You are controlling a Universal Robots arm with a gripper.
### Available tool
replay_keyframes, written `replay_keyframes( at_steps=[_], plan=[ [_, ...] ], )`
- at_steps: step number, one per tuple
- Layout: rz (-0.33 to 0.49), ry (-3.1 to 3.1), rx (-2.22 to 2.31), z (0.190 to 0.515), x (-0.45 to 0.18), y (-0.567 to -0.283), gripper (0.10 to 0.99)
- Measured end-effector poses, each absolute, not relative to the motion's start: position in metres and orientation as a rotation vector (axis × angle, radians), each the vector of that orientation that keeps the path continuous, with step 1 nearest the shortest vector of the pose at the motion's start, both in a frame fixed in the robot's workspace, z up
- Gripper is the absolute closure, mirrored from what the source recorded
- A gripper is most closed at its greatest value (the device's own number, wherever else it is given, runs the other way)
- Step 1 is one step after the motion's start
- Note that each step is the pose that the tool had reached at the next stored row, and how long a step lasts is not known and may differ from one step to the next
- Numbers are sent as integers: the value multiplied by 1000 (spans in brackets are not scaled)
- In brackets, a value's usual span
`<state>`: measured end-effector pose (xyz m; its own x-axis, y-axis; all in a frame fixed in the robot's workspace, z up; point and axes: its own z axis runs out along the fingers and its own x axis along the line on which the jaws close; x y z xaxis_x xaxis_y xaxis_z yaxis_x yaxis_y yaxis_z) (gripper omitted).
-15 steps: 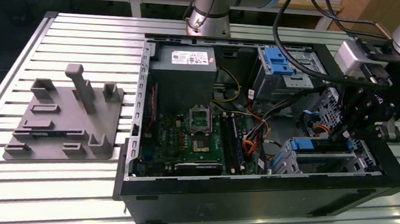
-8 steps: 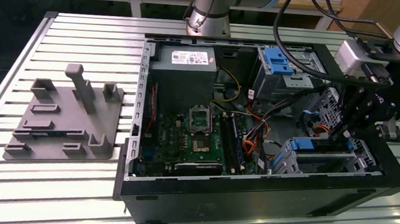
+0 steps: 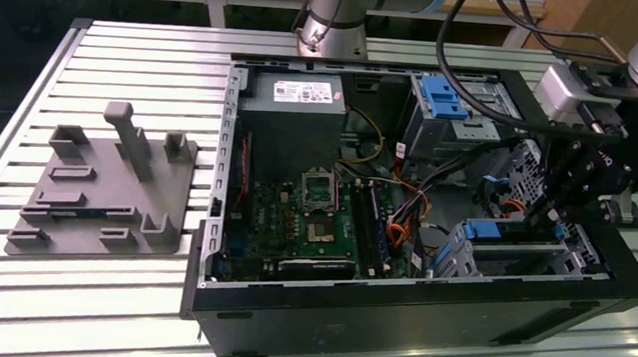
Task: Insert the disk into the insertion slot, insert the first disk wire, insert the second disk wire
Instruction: 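Insert the first disk wire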
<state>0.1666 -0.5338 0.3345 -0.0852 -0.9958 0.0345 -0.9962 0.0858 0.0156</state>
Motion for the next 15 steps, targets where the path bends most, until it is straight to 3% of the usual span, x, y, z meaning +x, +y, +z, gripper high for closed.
replay_keyframes(
  at_steps=[15],
  plan=[
    [18,-2287,2100,329,167,-534,922]
  ],
)
